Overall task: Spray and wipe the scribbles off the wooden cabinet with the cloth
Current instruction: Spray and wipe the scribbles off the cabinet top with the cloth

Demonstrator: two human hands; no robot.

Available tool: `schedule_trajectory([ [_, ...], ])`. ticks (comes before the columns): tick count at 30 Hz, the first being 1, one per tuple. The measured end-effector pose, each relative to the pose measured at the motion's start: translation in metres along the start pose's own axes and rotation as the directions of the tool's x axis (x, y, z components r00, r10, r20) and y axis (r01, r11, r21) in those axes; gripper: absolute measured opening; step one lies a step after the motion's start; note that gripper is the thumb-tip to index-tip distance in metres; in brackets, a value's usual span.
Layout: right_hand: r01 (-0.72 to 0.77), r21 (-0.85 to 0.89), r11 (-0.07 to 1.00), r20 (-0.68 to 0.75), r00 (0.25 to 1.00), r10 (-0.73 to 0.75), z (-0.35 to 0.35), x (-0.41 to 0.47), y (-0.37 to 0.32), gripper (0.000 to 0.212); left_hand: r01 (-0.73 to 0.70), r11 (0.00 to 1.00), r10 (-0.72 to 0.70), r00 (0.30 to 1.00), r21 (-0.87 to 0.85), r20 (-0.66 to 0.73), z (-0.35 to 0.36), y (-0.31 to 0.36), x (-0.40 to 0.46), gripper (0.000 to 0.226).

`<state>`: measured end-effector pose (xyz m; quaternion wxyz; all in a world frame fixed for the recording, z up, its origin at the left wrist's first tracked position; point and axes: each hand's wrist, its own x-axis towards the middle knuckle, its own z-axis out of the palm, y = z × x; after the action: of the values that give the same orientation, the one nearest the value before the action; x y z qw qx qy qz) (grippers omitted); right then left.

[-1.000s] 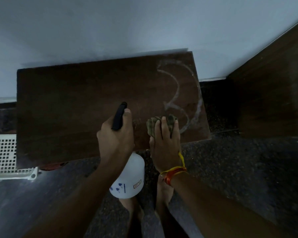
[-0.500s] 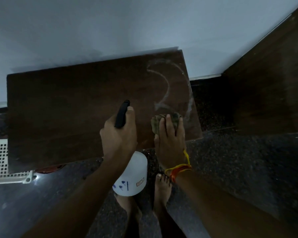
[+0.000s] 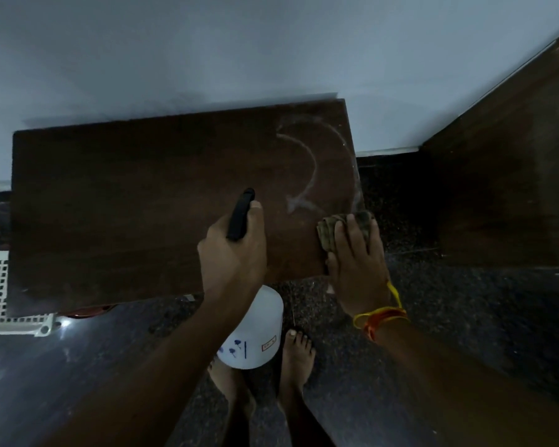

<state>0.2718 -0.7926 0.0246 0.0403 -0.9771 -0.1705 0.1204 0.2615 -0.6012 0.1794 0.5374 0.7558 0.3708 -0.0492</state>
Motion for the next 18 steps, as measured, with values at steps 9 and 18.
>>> schedule_trajectory([
  [9, -0.071, 0.024, 0.997, -0.055, 0.996, 0.073, -0.003, 0.049, 0.002, 0.060, -0.009, 1.000, 0.009, 1.000, -0.007, 0.019, 0.006, 0.001, -0.003, 0.033],
  [18, 0.033, -0.013, 0.999, -0.015, 0.999, -0.033, -0.002, 0.030, 0.005, 0.061, 0.003, 1.000, -0.003, 1.000, -0.014, 0.015, 0.013, 0.010, 0.003, 0.034],
])
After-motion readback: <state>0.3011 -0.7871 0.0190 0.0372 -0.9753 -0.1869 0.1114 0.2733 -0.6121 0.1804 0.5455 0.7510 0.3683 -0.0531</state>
